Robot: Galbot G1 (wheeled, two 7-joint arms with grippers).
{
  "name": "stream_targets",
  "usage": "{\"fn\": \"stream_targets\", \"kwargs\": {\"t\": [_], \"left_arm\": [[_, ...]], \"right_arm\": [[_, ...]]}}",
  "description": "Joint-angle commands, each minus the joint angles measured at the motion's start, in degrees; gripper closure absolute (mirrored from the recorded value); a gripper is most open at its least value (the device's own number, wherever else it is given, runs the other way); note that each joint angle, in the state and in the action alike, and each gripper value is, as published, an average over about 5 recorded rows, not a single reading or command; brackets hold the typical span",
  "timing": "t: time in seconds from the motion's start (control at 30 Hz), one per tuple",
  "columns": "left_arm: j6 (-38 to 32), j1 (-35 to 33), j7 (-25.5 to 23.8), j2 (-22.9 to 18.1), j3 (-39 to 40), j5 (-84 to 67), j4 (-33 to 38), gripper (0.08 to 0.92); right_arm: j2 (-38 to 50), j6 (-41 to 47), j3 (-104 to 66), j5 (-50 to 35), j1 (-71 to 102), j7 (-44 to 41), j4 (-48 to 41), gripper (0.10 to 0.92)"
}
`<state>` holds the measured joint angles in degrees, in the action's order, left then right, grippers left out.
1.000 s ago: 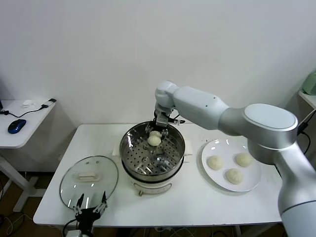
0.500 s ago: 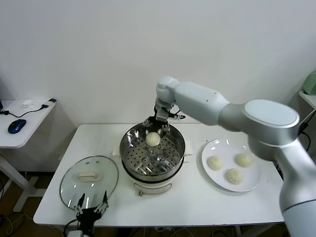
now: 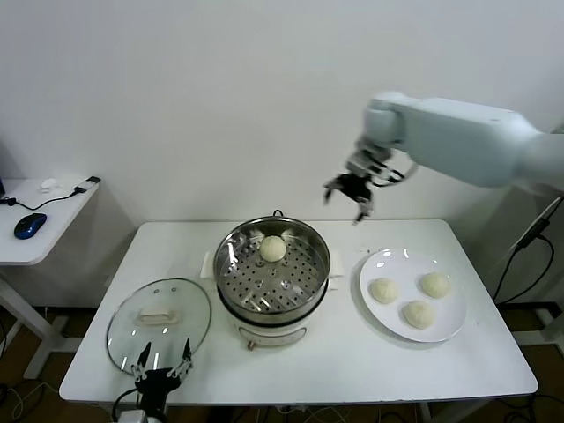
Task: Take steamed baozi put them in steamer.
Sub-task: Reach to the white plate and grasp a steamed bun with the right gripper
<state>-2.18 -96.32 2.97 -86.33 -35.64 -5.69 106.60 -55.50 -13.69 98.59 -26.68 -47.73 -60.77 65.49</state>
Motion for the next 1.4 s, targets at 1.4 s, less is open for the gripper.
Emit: {"fn": "stream_targets", "kwargs": {"t": [1.4], "left_arm": [[0.0, -1.5, -0.7, -0.3, -1.1, -0.8, 2.2, 0.177]], "right_arm": [[6.1, 25.7, -12.2, -1.7, 21.1, 9.4, -4.3, 0.356]]}}
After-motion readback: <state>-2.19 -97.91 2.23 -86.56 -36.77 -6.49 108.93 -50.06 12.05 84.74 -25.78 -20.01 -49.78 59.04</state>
